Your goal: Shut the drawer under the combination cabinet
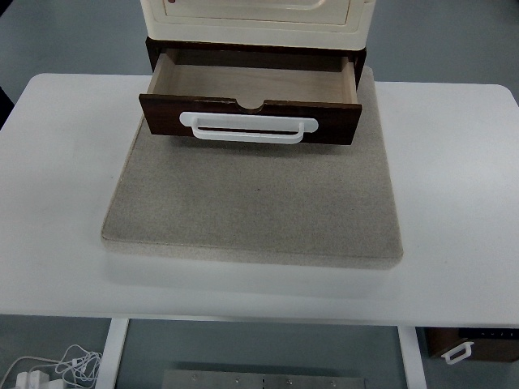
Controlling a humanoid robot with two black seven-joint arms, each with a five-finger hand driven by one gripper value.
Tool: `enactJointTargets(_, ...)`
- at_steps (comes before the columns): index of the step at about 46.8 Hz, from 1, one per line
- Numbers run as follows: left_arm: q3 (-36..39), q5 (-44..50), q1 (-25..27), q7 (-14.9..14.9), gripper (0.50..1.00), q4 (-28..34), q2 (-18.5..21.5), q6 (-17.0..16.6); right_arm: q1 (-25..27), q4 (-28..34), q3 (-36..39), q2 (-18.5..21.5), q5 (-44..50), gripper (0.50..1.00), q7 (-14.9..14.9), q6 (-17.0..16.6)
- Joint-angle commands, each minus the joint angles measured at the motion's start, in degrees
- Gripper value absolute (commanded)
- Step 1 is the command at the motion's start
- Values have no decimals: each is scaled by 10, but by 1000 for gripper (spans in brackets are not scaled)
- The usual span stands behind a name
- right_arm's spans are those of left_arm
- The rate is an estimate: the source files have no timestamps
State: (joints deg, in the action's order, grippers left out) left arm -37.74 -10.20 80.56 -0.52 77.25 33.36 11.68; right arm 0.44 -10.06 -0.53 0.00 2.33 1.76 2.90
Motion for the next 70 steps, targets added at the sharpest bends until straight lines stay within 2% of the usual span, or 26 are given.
enactJointTargets(1, 40, -25, 8, 0, 994, 30, -3, 0, 0, 0, 0, 0, 0, 952, 0, 0)
enactJointTargets(11, 112, -85, 13, 2, 994, 65, -22, 1, 0, 0, 0, 0, 0, 952, 0, 0)
enactJointTargets(25, 202, -134, 28, 40, 994, 98, -29, 19, 0, 0, 0, 0, 0, 952, 0, 0)
enactJointTargets(40, 275, -196, 31, 111, 994, 128, -38, 97, 0, 0, 0, 0, 0, 952, 0, 0)
enactJointTargets(50, 301, -202, 32, 184, 996, 126, -45, 143, 0, 0, 0, 0, 0, 952, 0, 0)
enactJointTargets(65, 319, -202, 36, 283, 996, 103, -52, 157, 0, 0, 0, 0, 0, 952, 0, 0)
enactJointTargets(70, 327, -202, 36, 301, 996, 81, -52, 164, 0, 0, 0, 0, 0, 952, 0, 0)
